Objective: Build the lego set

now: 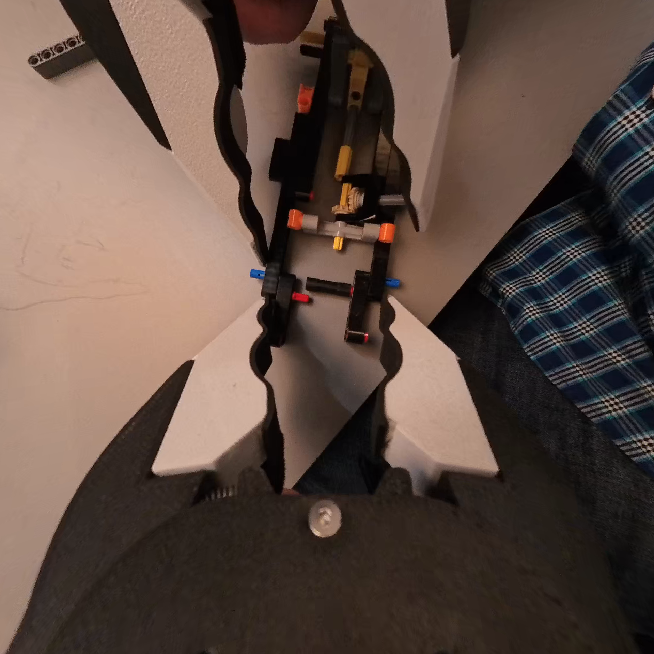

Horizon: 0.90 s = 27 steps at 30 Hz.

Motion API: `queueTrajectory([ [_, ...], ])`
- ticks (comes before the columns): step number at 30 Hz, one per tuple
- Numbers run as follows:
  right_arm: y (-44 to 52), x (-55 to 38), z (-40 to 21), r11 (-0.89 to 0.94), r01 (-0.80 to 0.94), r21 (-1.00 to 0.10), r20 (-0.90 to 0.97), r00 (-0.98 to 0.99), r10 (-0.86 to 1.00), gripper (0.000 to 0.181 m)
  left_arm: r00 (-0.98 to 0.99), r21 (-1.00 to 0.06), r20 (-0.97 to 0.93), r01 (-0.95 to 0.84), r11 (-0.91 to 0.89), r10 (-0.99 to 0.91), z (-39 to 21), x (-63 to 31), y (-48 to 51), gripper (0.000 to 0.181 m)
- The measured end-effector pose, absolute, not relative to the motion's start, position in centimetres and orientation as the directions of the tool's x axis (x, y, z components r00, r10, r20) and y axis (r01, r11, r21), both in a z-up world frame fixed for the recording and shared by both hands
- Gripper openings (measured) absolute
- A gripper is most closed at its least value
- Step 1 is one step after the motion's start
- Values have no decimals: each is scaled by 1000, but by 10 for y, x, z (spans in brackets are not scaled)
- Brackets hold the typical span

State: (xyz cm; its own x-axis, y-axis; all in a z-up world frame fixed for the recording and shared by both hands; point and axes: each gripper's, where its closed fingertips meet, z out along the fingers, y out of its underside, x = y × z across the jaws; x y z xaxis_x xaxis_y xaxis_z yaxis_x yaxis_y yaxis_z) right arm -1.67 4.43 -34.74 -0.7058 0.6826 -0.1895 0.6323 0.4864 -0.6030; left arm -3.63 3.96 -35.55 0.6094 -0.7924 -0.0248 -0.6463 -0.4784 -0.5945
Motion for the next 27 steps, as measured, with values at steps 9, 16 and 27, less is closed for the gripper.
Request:
queueTrajectory([
  [9,43,-17,-345,426,640,-639,-227,-686,691,82,634,-596,-51,-639,-486,-772,-354,-39,40,60],
  [16,51,-16,-339,345,663,-665,-283,-651,704,73,694,-619,-84,-599,-509,-715,-338,-52,42,71],
  [27,88,-28,-321,264,679,-685,-244,-555,795,37,712,-638,-76,-573,-514,-698,-333,-51,20,47],
])
